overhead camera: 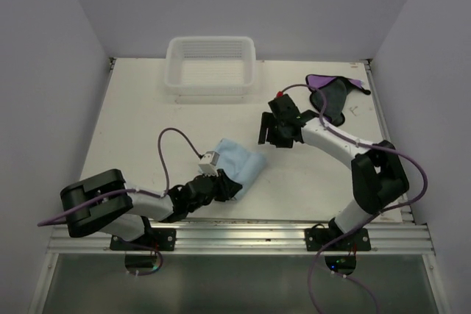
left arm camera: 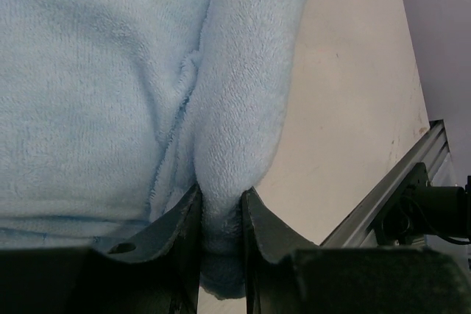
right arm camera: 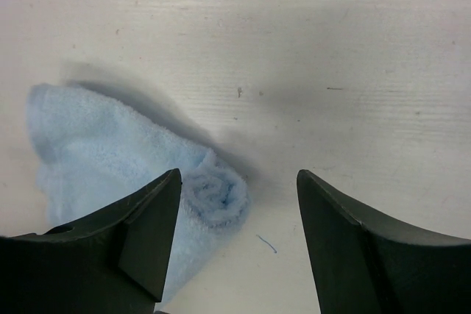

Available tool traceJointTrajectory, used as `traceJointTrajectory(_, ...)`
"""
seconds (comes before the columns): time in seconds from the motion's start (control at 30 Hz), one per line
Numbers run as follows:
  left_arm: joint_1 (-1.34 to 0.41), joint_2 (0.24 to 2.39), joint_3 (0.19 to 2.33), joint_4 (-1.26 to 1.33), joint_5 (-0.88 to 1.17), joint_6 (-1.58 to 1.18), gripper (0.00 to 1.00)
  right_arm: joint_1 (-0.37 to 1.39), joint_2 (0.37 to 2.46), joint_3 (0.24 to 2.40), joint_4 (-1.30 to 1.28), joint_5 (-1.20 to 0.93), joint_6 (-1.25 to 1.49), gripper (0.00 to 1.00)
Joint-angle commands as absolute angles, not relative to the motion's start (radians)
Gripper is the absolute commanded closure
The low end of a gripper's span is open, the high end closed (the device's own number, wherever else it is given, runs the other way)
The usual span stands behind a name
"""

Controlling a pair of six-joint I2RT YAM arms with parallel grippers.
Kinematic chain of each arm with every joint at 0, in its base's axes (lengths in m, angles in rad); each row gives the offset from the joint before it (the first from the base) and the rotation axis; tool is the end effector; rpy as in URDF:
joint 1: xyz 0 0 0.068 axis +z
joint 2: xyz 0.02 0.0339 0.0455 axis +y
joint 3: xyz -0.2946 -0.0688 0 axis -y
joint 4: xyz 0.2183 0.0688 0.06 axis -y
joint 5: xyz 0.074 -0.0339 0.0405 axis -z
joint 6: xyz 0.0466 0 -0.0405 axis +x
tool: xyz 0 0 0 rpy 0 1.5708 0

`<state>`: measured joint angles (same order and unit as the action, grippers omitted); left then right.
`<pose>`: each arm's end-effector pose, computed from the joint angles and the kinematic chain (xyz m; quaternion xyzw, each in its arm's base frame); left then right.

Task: Roll the towels
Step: Roll the towel

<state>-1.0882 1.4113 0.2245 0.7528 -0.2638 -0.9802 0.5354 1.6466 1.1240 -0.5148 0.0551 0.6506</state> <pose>0.1122 -0.1880 0.1744 -0.0256 0.8380 -0.4019 0.3680 0.2789 0.1624 0.2465 0.0628 0.9623 0.1252 0.2333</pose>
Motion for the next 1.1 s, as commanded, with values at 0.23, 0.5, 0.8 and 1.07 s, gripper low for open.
traceJointTrajectory(0.23, -0.983, 1.42, 0.17, 0.805, -0.118, -1.097, 1.0, 0.537, 1.313, 0.844, -0.269, 0.019, 0.672, 0.3)
traceJointTrajectory(0.5, -0.939, 1.448, 0.175, 0.818, -0.043, -1.172, 1.0, 0.551, 1.18, 0.608, -0.072, -0.029, 0.831, 0.27)
traceJointTrajectory(0.8, -0.891, 1.474, 0.17, 0.851, 0.034, -1.253, 1.0, 0.649, 1.086, 0.453, 0.164, 0.018, 0.913, 0.21)
traceJointTrajectory(1.07, -0.887, 1.494, 0.173, 0.871, 0.038, -1.327, 1.0, 0.692, 1.213, 0.442, 0.279, 0.015, 0.966, 0.22)
